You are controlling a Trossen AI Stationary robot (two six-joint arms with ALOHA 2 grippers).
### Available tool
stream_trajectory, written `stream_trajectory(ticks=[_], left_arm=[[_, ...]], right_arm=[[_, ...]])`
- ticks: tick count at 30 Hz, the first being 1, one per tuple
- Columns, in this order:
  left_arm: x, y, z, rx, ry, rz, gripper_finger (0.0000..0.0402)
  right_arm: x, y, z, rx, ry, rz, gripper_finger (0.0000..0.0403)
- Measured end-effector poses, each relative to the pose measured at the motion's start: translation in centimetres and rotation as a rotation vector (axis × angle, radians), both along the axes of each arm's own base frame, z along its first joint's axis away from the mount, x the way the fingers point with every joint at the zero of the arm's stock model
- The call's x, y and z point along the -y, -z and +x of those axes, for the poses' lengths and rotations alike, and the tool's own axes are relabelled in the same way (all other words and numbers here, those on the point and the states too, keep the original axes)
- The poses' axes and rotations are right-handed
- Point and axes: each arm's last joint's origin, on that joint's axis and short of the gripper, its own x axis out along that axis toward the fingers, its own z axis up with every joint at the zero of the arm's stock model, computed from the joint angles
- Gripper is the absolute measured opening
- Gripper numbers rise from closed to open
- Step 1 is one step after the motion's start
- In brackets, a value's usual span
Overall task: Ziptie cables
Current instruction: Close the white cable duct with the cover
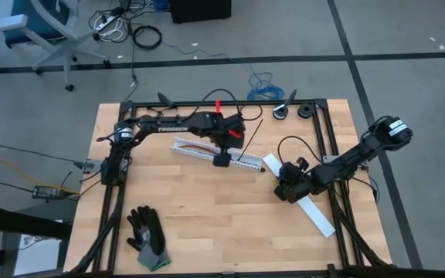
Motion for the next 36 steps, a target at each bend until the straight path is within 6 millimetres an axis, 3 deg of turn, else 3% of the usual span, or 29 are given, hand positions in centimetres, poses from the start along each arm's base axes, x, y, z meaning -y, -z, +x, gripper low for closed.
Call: stream_trajectory(ticks=[12,14,21,31,36], left_arm=[[4.2,-1.2,3.1,0.3,0.252,0.056,0.0321],[4.1,-0.8,3.8,0.346,0.253,0.068,0.0321],[2.7,3.3,4.8,0.277,0.229,0.036,0.0321],[0.5,3.5,4.5,0.279,0.125,-0.041,0.0321],[0.4,3.8,4.6,0.286,0.107,-0.122,0.0321]], right_arm=[[-0.1,-0.1,0.2,0.02,0.0,-0.002,0.0145],[-0.1,-0.1,0.2,0.021,0.001,-0.002,0.0145],[-0.2,-0.2,0.4,0.048,0.002,0.007,0.0145],[-0.2,-0.2,0.4,0.056,0.002,0.01,0.0145],[-0.2,-0.2,0.5,0.062,0.003,0.01,0.0145]])
